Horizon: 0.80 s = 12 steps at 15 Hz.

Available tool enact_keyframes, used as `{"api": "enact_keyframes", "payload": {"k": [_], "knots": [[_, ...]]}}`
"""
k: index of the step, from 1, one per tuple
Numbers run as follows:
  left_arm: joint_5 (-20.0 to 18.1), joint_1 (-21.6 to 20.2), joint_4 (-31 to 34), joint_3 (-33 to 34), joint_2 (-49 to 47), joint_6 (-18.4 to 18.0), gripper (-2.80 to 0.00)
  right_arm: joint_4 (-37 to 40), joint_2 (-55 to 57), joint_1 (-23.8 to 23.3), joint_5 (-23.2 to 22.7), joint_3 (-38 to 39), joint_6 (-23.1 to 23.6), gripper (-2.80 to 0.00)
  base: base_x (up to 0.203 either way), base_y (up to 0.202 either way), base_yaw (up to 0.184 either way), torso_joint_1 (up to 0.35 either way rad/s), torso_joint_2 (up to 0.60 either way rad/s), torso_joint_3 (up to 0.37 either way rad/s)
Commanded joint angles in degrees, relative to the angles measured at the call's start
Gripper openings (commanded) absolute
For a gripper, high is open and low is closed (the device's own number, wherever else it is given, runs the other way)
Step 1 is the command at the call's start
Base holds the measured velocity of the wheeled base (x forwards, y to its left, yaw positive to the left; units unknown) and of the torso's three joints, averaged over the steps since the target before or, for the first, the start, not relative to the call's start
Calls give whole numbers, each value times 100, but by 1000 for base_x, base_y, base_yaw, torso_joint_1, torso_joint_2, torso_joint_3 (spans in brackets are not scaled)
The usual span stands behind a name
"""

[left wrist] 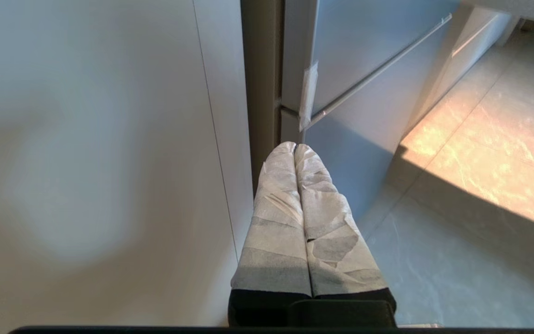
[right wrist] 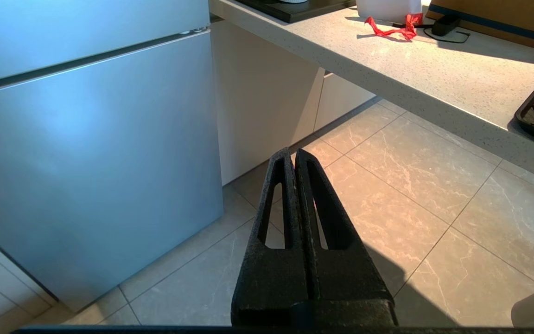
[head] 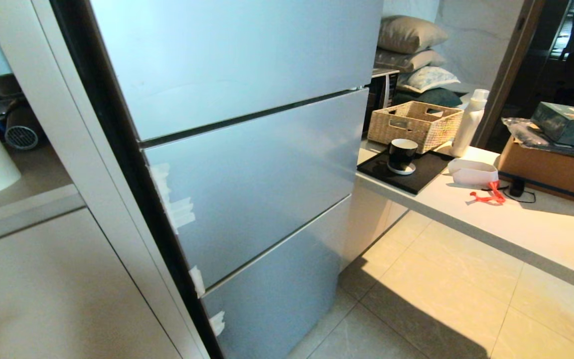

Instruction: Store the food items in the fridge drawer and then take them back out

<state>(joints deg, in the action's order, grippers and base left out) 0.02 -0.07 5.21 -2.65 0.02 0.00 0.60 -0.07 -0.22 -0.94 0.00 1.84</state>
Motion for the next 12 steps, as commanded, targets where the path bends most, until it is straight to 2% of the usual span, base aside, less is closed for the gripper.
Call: {"api": "enact_keyframes", "payload": {"k": [1, 3, 5, 6, 9, 12], "knots": [[-50, -4, -100, -518, -112, 161, -280, -7, 7, 3, -3, 0, 1, -280, 0, 0, 0, 0, 0, 0], [-182, 21, -133, -1009, -780, 565, -280, -4, 7, 4, -3, 0, 0, -280, 0, 0, 0, 0, 0, 0], [-413, 119, -239, -1491, -2065, 1423, -280, -7, 7, -4, -3, 0, 0, -280, 0, 0, 0, 0, 0, 0], [-552, 169, -425, -1719, -2824, 2036, -280, -7, 7, -4, -3, 0, 0, -280, 0, 0, 0, 0, 0, 0], [-787, 249, -1491, -2198, -4826, 3723, -280, -7, 7, -3, -3, 0, 0, -280, 0, 0, 0, 0, 0, 0], [-901, 281, -2927, -2644, -6526, 5025, -280, -3, 7, -4, -3, 0, 0, -280, 0, 0, 0, 0, 0, 0]]}}
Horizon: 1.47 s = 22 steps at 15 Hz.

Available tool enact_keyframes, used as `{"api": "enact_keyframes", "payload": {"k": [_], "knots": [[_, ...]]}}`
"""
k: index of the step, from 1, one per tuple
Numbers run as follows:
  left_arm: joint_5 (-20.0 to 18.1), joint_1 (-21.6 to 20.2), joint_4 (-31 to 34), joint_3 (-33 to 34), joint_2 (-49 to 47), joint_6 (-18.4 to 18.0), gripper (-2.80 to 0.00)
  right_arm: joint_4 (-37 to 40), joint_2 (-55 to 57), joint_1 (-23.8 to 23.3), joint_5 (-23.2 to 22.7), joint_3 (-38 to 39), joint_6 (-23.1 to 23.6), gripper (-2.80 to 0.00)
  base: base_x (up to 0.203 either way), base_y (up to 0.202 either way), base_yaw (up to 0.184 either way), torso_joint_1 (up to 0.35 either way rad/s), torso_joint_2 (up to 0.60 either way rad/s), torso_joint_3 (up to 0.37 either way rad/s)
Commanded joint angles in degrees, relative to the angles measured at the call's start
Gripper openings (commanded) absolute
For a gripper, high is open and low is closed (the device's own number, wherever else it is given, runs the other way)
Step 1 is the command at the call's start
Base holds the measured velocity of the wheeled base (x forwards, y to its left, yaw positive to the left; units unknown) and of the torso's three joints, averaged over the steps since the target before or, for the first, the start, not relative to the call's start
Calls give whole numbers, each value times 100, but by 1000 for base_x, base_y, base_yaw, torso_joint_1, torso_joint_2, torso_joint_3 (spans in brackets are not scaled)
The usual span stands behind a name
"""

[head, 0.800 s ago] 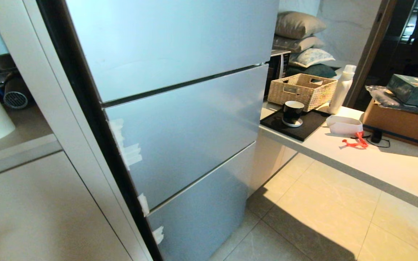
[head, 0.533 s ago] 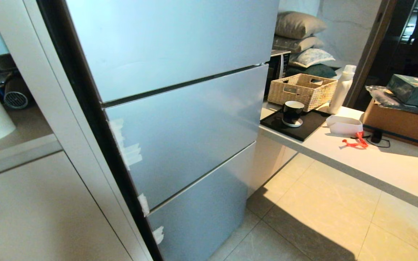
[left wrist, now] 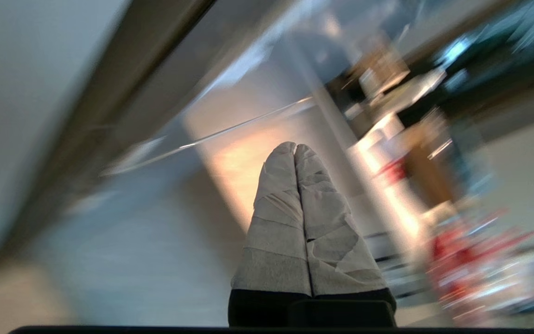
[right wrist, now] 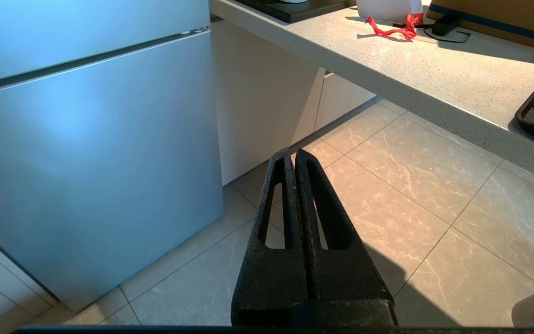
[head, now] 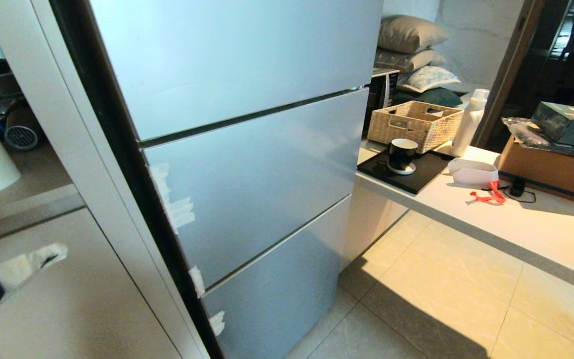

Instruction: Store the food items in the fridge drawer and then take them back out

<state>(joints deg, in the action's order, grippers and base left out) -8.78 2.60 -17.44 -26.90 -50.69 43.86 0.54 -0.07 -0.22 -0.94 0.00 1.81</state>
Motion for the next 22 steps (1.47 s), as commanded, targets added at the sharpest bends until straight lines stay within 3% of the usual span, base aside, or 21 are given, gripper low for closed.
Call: {"api": "enact_keyframes", "payload": {"k": [1, 4, 6, 7, 11, 22], "knots": [[-46, 19, -1160, -394, -1915, 1029, -280, -2, 7, -4, -3, 0, 3, -280, 0, 0, 0, 0, 0, 0], [-24, -72, -2596, -856, -2841, 1744, -280, -2, 7, 0, -3, 0, 3, -280, 0, 0, 0, 0, 0, 0], [242, -108, -3019, -1066, -3116, 1839, -280, 7, 7, 4, -3, 0, 3, -280, 0, 0, 0, 0, 0, 0], [506, -110, -3034, -1189, -3231, 1845, -280, -2, 7, 4, -3, 0, 3, -280, 0, 0, 0, 0, 0, 0], [868, -110, -3083, -1371, -3598, 1858, -280, -2, 7, -4, -3, 0, 3, -280, 0, 0, 0, 0, 0, 0], [878, 128, -3204, -1406, -4115, 1784, -280, 1, 7, 2, -3, 0, 3, -280, 0, 0, 0, 0, 0, 0]]}}
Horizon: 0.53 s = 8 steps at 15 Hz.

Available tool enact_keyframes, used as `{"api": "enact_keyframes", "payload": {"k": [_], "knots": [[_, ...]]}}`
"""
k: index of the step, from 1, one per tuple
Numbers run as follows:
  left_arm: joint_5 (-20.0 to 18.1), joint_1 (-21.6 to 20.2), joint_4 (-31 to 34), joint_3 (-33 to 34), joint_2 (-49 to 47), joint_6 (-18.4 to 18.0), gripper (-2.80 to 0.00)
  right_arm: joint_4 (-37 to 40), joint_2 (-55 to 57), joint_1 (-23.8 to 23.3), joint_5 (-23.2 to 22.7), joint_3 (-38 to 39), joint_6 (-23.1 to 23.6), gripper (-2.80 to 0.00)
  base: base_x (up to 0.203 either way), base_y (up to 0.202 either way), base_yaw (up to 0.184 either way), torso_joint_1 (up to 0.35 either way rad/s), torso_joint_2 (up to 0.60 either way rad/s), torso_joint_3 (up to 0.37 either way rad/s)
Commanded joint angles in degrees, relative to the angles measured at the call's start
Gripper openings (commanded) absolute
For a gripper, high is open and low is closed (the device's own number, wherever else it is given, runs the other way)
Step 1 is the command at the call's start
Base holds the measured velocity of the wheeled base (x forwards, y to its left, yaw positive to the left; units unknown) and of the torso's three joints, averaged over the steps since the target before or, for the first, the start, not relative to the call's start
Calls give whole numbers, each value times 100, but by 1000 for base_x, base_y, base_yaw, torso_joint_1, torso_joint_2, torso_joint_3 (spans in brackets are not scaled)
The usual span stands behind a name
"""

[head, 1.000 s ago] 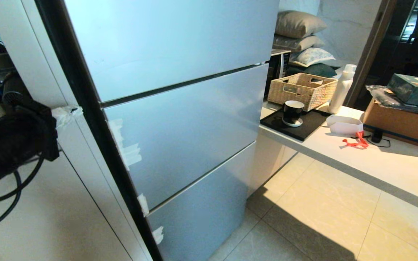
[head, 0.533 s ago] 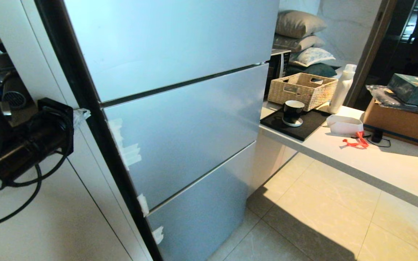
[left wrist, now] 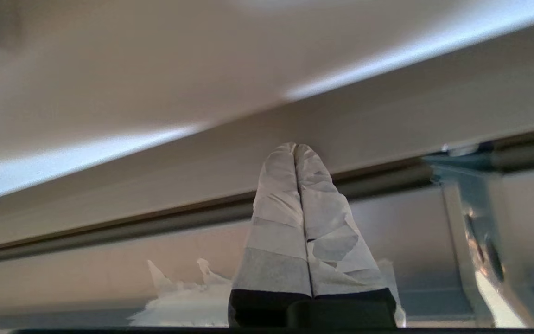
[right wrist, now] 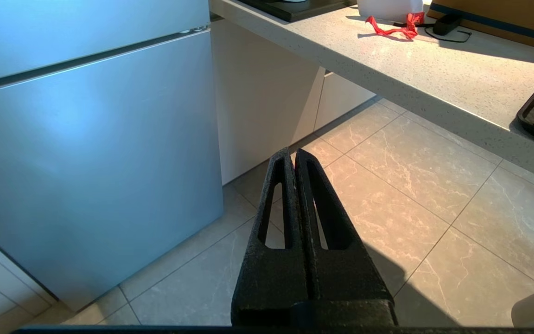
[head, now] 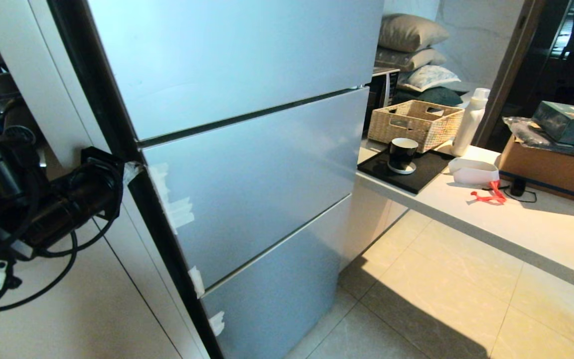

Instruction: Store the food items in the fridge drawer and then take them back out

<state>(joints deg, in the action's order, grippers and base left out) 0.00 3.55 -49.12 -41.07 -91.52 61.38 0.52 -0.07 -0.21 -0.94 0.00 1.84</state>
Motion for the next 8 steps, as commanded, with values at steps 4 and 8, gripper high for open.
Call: {"api": "enact_keyframes", "payload": {"k": [4, 8], "knots": [[-9, 261, -28, 136, 94, 32, -280, 8, 7, -5, -3, 0, 0, -280, 0, 0, 0, 0, 0, 0], [-35, 410, -28, 380, 301, 50, -280, 0, 7, 3, -3, 0, 0, -280, 0, 0, 0, 0, 0, 0]]}}
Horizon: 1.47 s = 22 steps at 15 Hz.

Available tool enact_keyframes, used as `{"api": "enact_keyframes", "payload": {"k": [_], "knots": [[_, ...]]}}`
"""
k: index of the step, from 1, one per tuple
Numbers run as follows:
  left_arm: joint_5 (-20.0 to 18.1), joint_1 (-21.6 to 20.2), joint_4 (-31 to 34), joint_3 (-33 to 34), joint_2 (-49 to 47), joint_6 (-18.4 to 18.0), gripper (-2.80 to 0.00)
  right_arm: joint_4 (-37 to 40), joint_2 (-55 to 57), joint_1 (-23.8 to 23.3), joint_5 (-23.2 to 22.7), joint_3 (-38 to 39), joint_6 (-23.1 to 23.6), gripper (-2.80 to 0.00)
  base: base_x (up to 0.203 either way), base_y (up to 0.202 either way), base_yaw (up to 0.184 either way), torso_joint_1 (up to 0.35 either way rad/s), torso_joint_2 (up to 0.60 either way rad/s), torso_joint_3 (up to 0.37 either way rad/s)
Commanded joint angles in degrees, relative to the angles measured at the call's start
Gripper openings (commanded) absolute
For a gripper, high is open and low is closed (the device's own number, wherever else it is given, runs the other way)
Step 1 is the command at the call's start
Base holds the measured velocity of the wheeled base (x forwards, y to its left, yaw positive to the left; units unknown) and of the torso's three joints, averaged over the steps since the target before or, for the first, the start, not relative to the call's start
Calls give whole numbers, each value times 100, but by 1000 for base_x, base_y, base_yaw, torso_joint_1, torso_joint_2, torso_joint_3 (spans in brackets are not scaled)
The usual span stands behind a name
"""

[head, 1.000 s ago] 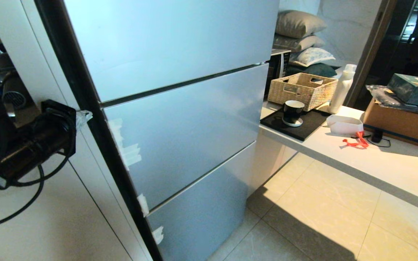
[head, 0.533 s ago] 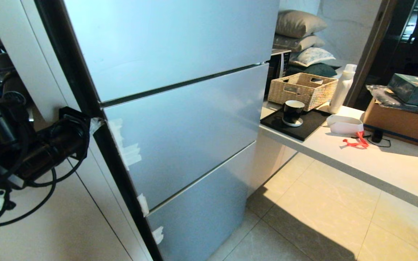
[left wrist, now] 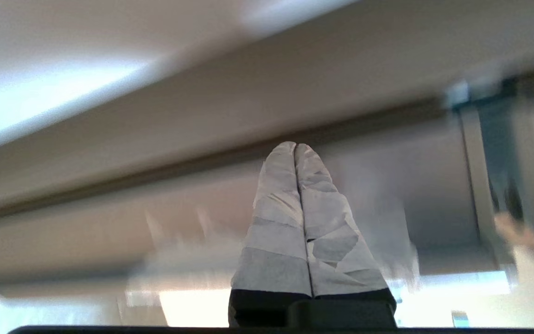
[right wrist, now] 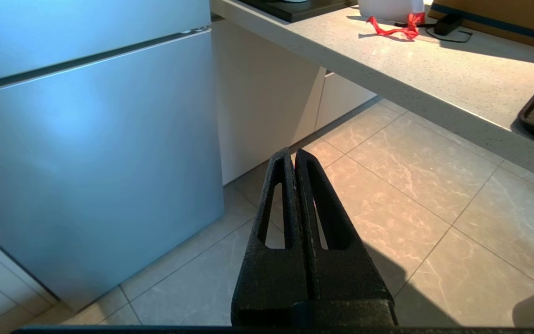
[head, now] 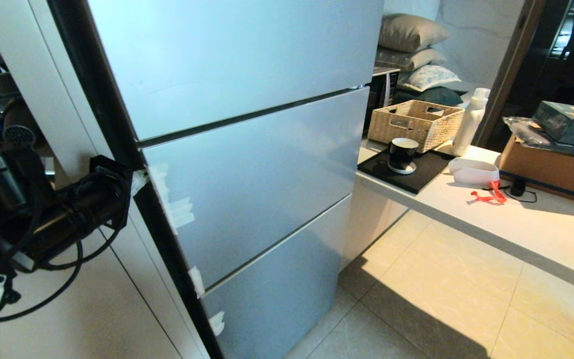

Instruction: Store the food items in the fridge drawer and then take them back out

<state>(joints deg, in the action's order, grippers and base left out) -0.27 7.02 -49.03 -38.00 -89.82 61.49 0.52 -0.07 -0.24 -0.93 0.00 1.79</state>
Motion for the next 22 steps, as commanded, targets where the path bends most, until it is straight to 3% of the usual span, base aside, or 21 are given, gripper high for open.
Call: {"api": "enact_keyframes", "payload": {"k": [1, 7, 13, 17, 22], "knots": [[-8, 146, -30, 95, 157, 39, -280, 0, 7, -2, -3, 0, 5, -280, 0, 0, 0, 0, 0, 0], [-8, 598, -28, 267, 266, 50, -280, 0, 7, -2, -3, 0, 5, -280, 0, 0, 0, 0, 0, 0], [-160, 793, -19, 679, 686, 44, -280, 0, 7, 5, -3, 0, 5, -280, 0, 0, 0, 0, 0, 0], [-228, 1251, -19, 952, 981, 38, -280, 0, 7, 7, -3, 0, 5, -280, 0, 0, 0, 0, 0, 0], [-329, 2363, -19, 1305, 1494, 39, -280, 0, 7, 3, -3, 0, 5, -280, 0, 0, 0, 0, 0, 0]]}}
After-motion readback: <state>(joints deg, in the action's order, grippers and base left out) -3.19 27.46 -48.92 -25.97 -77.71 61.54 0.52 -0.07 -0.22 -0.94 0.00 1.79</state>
